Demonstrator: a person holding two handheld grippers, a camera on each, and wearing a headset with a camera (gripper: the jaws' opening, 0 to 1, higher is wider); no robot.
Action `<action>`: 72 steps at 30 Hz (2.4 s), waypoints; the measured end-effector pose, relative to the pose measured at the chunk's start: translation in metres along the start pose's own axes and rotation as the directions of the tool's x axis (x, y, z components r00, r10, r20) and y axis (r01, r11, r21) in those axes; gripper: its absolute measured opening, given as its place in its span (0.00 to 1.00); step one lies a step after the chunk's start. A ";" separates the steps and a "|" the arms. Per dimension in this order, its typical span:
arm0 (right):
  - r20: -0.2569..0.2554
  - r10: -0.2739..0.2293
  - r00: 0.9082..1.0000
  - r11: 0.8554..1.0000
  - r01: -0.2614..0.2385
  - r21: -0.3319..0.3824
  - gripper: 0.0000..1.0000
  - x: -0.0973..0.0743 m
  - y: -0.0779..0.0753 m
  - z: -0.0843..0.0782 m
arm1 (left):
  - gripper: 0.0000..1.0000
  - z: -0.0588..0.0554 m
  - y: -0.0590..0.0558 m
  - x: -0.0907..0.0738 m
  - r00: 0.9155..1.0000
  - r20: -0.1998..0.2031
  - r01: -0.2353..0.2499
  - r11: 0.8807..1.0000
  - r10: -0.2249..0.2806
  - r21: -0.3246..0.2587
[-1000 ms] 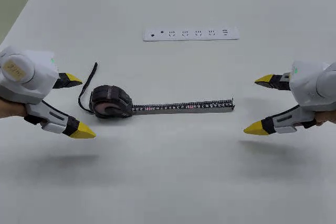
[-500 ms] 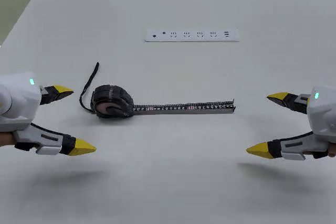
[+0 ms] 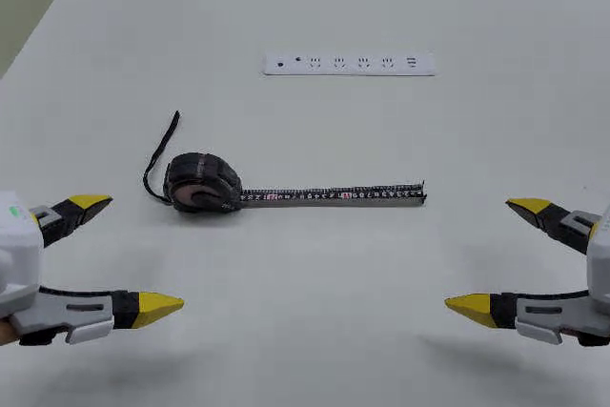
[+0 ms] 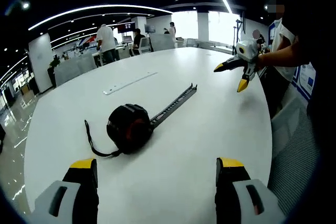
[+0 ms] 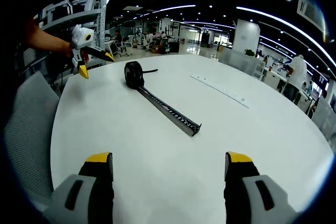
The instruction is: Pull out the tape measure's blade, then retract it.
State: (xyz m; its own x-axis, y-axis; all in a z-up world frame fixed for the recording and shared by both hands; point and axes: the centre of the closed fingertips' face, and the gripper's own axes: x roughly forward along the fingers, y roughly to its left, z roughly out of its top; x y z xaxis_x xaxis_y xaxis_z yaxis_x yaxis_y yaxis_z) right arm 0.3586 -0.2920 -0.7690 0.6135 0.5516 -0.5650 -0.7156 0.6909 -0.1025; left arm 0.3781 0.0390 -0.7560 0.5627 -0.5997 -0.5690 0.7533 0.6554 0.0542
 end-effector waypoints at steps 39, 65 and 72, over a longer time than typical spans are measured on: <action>0.073 -0.173 0.982 0.965 0.154 0.213 1.00 0.010 0.059 0.040 | 1.00 0.028 -0.044 0.001 0.965 0.091 -0.219 0.944 0.247 -0.245; 0.058 -0.192 0.980 0.958 0.174 0.227 1.00 0.007 0.057 0.038 | 1.00 0.033 -0.041 0.002 0.938 0.038 -0.320 0.903 0.345 -0.287; 0.063 -0.187 0.980 0.960 0.169 0.222 1.00 0.008 0.056 0.040 | 1.00 0.036 -0.042 0.004 0.936 0.045 -0.323 0.901 0.350 -0.288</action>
State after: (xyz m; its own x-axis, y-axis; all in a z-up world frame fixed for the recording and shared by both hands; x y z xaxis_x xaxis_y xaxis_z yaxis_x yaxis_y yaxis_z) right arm 0.3372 -0.2303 -0.7464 0.7564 0.4412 -0.4830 -0.5096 0.8603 -0.0121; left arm 0.3615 -0.0075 -0.7313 0.8057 -0.3524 -0.4761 0.3989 0.9170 -0.0037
